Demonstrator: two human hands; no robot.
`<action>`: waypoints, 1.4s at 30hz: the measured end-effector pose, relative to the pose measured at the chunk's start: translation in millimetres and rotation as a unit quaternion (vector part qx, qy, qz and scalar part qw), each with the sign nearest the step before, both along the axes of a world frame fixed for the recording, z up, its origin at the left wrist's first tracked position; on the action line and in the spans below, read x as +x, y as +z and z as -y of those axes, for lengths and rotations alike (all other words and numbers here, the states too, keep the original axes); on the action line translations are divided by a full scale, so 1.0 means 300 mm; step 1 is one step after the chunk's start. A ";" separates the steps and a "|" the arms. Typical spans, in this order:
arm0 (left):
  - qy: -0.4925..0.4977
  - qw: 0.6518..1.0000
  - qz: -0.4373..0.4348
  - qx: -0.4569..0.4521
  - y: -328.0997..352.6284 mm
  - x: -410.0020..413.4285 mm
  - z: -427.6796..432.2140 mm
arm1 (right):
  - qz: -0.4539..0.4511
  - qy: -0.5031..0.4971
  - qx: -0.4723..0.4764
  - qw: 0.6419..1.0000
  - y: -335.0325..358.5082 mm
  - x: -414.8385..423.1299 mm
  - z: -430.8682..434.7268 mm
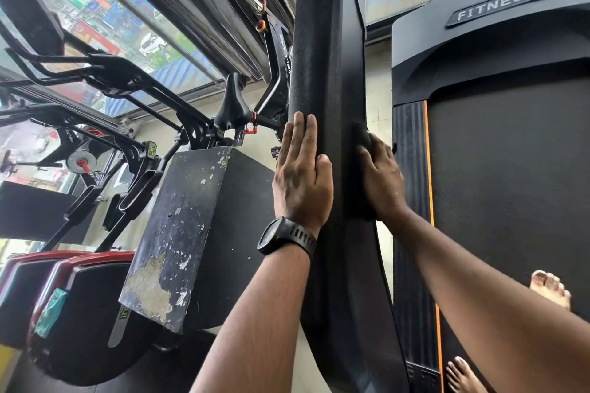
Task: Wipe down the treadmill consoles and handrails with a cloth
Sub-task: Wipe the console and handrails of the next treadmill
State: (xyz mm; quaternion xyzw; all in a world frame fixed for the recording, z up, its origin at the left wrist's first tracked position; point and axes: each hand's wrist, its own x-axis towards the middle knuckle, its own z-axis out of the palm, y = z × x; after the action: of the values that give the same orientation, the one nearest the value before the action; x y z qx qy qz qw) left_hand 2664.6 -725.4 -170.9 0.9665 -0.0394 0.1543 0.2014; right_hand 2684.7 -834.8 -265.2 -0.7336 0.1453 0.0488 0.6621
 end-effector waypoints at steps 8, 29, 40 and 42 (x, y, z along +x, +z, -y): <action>0.004 1.000 -0.003 -0.005 -0.002 0.002 0.000 | 0.073 -0.014 -0.010 0.997 0.032 -0.096 -0.013; -0.001 0.999 -0.034 -0.015 0.008 -0.012 0.000 | 0.058 -0.060 0.034 0.996 0.134 -0.220 -0.075; -0.015 0.999 -0.036 0.004 -0.014 -0.071 -0.012 | 0.106 -0.062 0.026 0.992 0.116 -0.300 -0.091; -0.020 0.999 -0.031 0.011 -0.023 -0.093 -0.019 | 0.127 -0.050 0.001 0.991 0.103 -0.258 -0.084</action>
State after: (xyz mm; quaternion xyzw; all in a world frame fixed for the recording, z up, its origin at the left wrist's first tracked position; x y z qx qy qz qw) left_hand 2636.7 -719.8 -177.8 0.9719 -0.0539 0.1199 0.1952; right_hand 2607.3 -809.5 -234.4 -0.7248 0.0965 -0.0777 0.6777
